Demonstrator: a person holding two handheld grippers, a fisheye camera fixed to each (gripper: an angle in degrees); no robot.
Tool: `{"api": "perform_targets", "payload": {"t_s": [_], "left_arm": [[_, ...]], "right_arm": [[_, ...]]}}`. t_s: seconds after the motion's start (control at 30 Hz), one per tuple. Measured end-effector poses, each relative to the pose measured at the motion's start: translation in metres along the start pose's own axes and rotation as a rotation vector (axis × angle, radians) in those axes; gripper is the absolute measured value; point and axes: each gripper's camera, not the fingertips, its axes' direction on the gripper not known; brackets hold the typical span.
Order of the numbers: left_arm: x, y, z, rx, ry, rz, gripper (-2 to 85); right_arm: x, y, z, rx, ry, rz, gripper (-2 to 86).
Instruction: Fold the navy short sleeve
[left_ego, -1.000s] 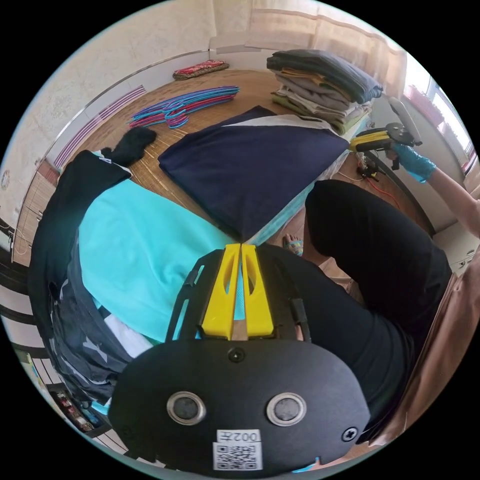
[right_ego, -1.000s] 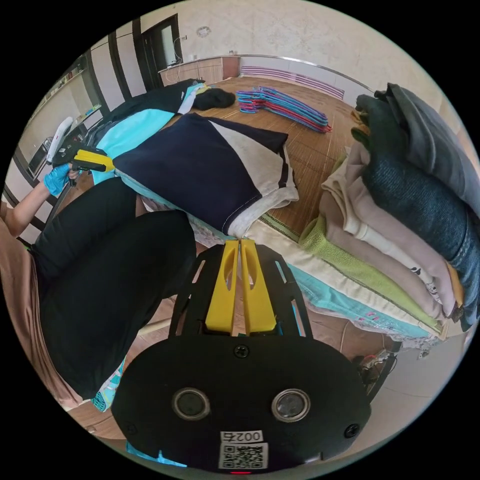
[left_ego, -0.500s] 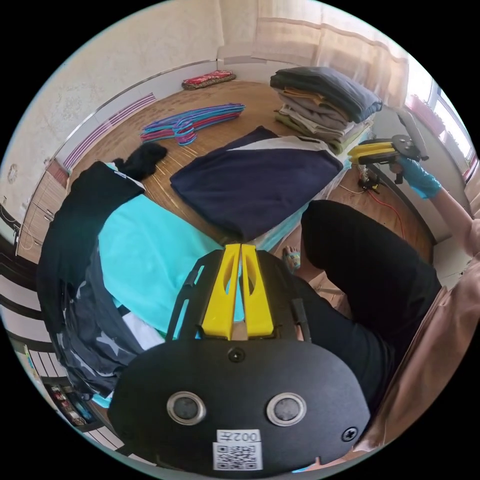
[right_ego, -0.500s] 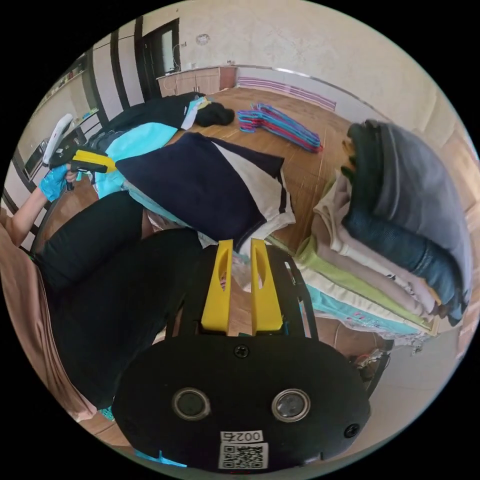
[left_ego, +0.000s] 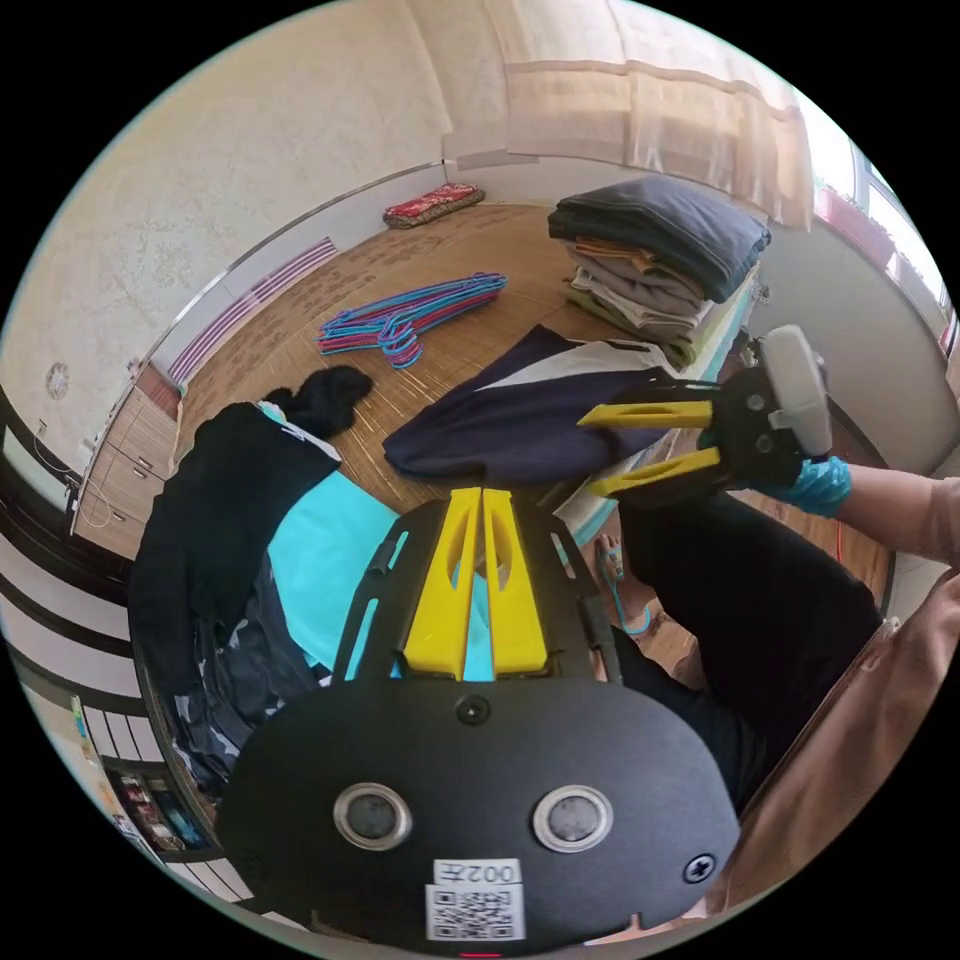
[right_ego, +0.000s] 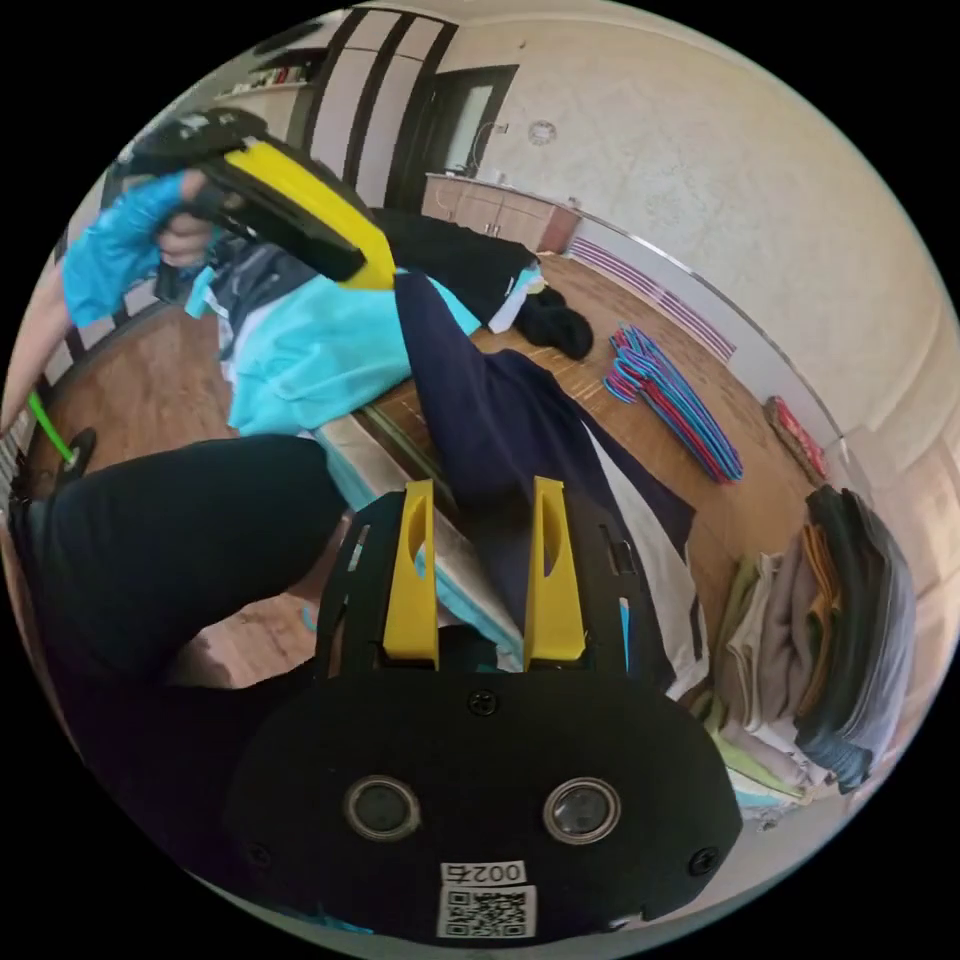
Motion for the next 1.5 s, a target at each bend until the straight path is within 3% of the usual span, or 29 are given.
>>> {"api": "perform_targets", "payload": {"t_s": [0.2, 0.37, 0.5, 0.57, 0.67, 0.93, 1.13, 1.37, 1.5], "left_arm": [[0.002, 0.015, -0.003, -0.017, -0.041, -0.042, -1.0], [0.002, 0.032, 0.011, -0.075, 0.032, -0.111, -0.9], [0.012, 0.033, 0.024, -0.153, 0.116, -0.142, -0.7], [0.015, 0.031, 0.023, -0.177, 0.076, -0.181, -0.4], [0.022, 0.024, 0.007, -0.116, 0.096, -0.218, 2.4], [0.093, -0.036, 0.005, 0.051, 0.149, 0.118, 10.4], [0.144, -0.095, 0.042, -0.090, 0.013, 0.140, 13.2], [0.167, -0.101, 0.054, -0.189, -0.394, 0.108, 6.5], [0.157, -0.086, 0.053, -0.248, -0.459, 0.094, 3.0]], "right_arm": [[-0.006, -0.001, 0.056, -0.160, 0.244, 0.004, 8.6], [0.003, 0.016, 0.074, -0.229, 0.428, 0.012, 5.9], [0.002, 0.012, 0.077, -0.228, 0.410, -0.010, 4.8], [-0.002, 0.000, 0.079, -0.239, 0.420, -0.042, 4.2], [0.000, -0.020, 0.077, -0.242, 0.399, -0.040, 3.8], [0.013, -0.069, 0.077, -0.297, 0.297, 0.003, 3.4], [0.024, -0.101, 0.074, -0.314, 0.263, 0.044, 3.3], [0.031, -0.118, 0.064, -0.271, 0.285, 0.050, 3.6], [0.034, -0.113, 0.064, -0.270, 0.308, 0.060, 4.6]]}}
